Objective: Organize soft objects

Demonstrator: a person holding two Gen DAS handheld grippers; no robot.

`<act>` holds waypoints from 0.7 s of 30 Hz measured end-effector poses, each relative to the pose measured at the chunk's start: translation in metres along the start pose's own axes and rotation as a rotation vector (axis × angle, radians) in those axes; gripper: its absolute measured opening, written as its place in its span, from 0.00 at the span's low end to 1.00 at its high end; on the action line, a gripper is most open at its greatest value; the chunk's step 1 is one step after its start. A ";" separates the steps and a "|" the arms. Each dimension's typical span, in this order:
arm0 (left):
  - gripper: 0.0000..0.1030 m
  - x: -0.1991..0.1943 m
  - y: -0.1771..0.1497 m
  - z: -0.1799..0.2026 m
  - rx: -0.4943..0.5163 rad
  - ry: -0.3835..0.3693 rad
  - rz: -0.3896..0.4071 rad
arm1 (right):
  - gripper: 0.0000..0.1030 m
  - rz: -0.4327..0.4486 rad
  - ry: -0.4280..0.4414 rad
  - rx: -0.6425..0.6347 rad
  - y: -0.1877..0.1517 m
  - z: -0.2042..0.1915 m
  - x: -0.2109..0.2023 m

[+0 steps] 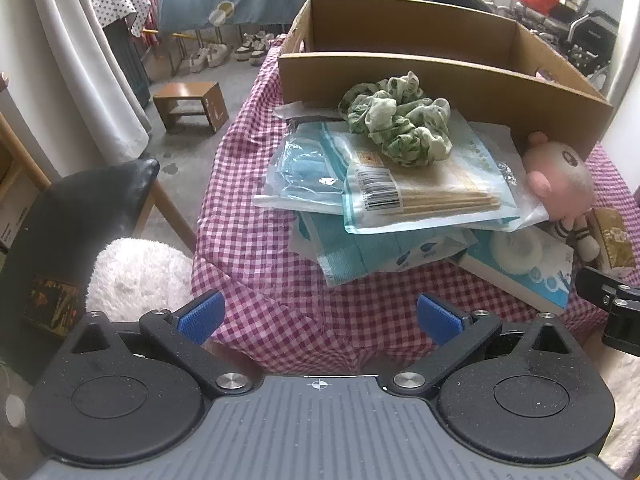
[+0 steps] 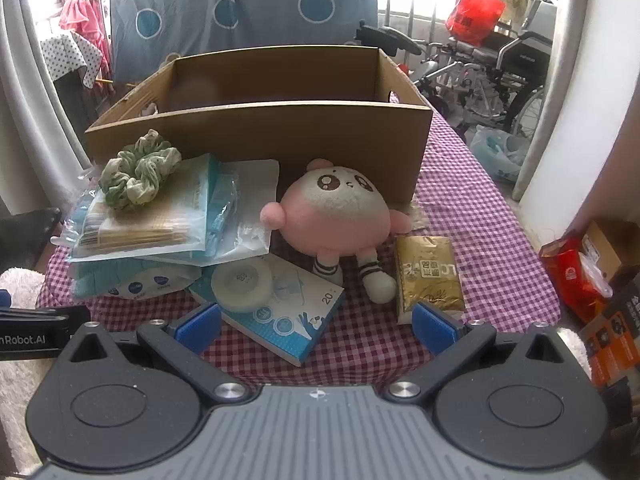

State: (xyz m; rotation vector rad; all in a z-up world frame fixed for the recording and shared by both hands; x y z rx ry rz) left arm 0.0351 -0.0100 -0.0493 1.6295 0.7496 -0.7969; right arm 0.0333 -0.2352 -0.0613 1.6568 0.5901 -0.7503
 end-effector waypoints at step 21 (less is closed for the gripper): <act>1.00 0.002 -0.003 0.002 0.014 0.006 -0.021 | 1.00 0.011 -0.005 -0.020 0.002 -0.003 -0.001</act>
Point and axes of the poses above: each gripper's, at about its wrist camera, not at the fingertips, and x roughly the way its jaws point, z to its right, y to its top, the point moved 6 cm from there along x, roughly the way its jaws point, and after that the axes turned 10 degrees about x, right-handed, at the moved point
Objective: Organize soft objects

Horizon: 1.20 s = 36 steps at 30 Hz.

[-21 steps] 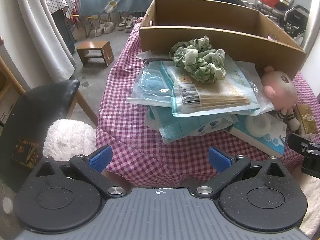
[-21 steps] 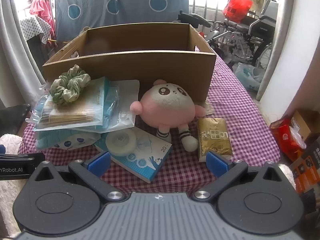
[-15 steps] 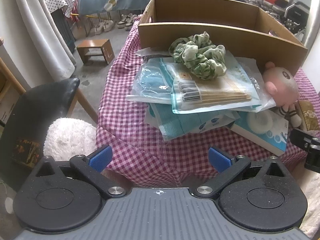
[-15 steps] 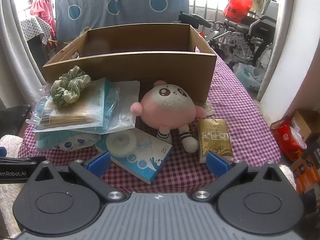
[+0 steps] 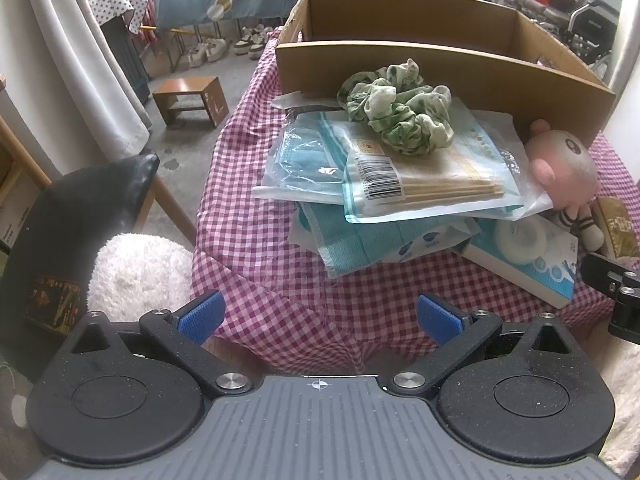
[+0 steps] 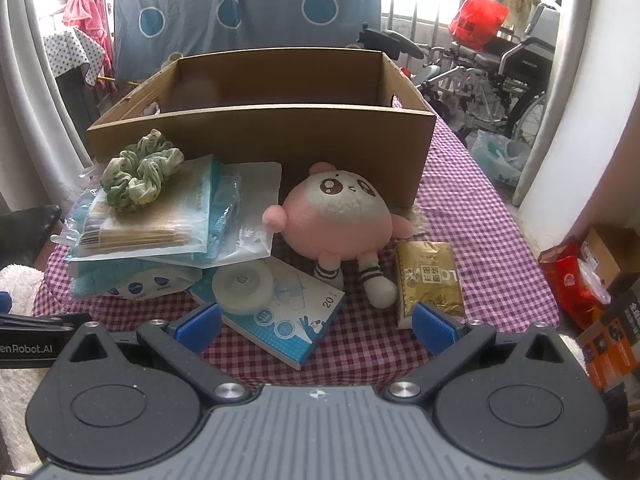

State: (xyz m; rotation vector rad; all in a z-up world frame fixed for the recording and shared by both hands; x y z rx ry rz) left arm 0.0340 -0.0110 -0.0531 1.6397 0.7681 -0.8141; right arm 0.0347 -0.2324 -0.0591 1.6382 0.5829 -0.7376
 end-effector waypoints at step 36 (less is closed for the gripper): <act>1.00 0.004 0.000 -0.005 -0.010 0.002 -0.026 | 1.00 0.007 0.009 -0.019 0.001 -0.006 0.001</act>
Point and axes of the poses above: each gripper's, at about its wrist camera, not at the fingertips, and x roughly the way its jaws point, z to its right, y to its top, the point moved 6 cm from there along x, roughly the way its jaws point, and after that the axes turned 10 degrees about x, right-handed, at the moved point
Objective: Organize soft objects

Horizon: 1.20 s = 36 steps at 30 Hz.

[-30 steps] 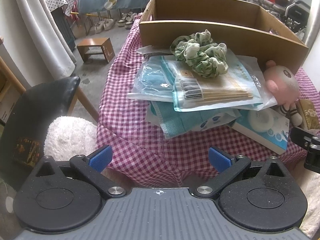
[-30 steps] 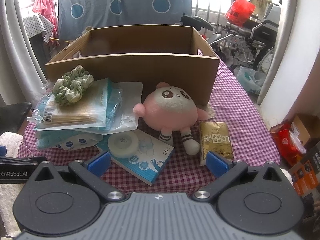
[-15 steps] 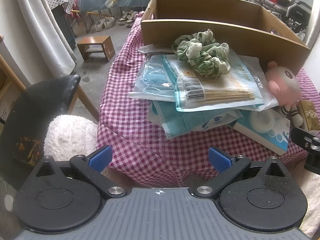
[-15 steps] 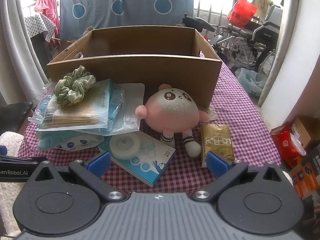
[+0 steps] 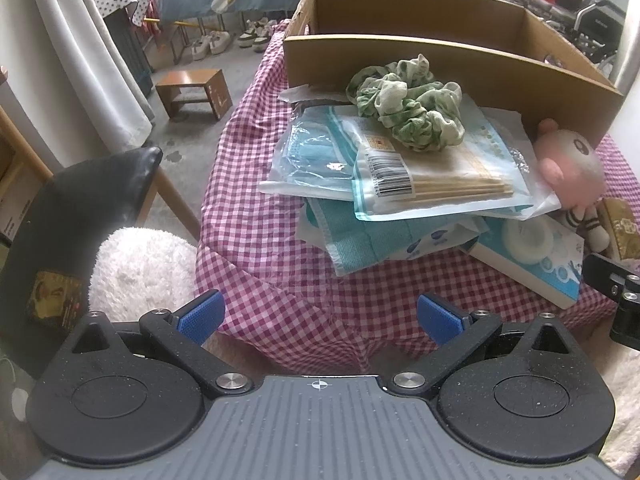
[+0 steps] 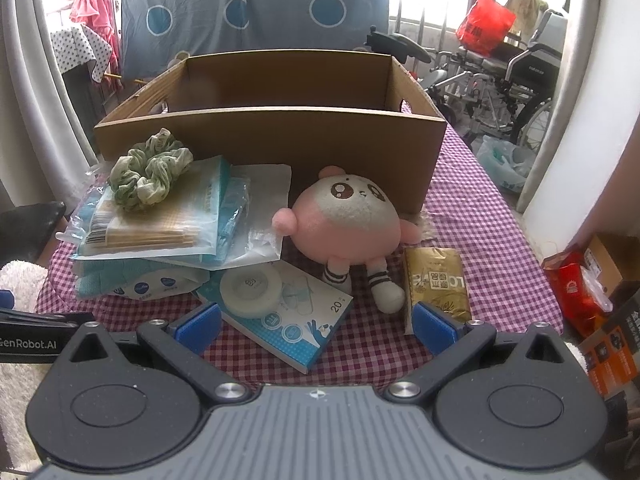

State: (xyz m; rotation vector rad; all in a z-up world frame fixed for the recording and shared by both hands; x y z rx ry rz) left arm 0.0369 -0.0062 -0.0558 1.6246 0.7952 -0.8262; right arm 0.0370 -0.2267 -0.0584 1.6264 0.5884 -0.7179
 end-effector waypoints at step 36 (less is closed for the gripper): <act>1.00 -0.015 0.054 -0.037 -0.015 -0.275 0.356 | 1.00 0.240 0.307 0.092 0.070 0.001 -0.010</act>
Point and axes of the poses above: each gripper's, at about its wrist camera, not at the fingertips, and x roughly the way its jaws point, z to its right, y to its top, the point moved 6 cm from there along x, roughly the way its jaws point, and after that the axes turned 10 degrees about x, right-handed, at the moved point
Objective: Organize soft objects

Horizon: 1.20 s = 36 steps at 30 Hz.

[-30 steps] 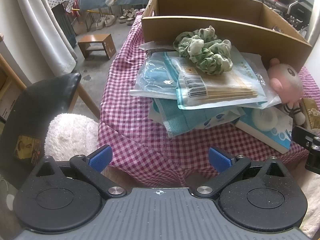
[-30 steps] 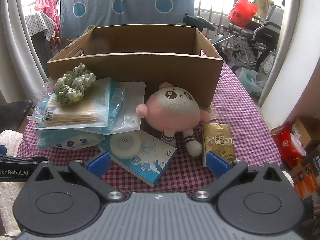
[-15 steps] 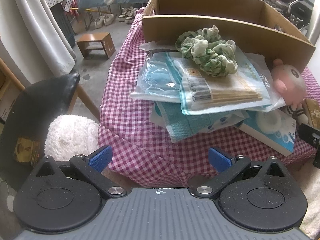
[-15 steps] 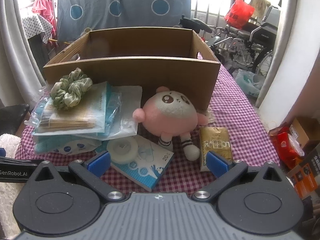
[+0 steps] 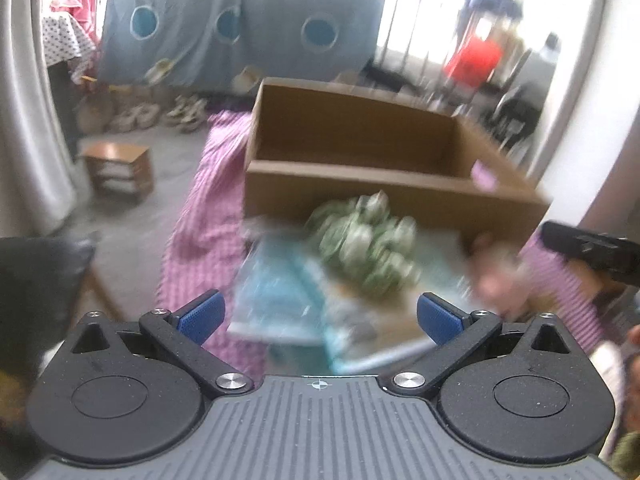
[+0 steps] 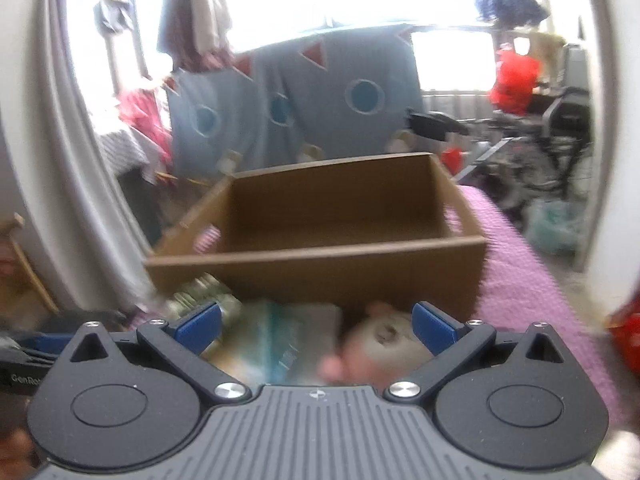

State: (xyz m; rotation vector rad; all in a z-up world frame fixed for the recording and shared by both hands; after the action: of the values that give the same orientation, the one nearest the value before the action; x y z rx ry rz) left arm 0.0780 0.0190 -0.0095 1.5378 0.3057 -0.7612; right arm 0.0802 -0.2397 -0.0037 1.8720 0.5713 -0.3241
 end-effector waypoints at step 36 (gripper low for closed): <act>0.34 0.037 0.033 0.036 0.211 -0.159 0.018 | 0.10 -0.287 0.320 0.116 0.003 -0.035 0.093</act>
State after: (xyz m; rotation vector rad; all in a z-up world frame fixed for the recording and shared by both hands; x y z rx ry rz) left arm 0.1157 -0.0291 -0.0044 1.6625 0.0955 -0.9192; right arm 0.1586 -0.1869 -0.0330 1.9692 1.0640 -0.2485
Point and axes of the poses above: each gripper's, at about its wrist camera, not at the fingertips, and x roughly the way its jaws point, z to its right, y to its top, the point moved 6 cm from there along x, roughly the way its jaws point, and after that the axes turned 10 degrees about x, right-handed, at the moved point
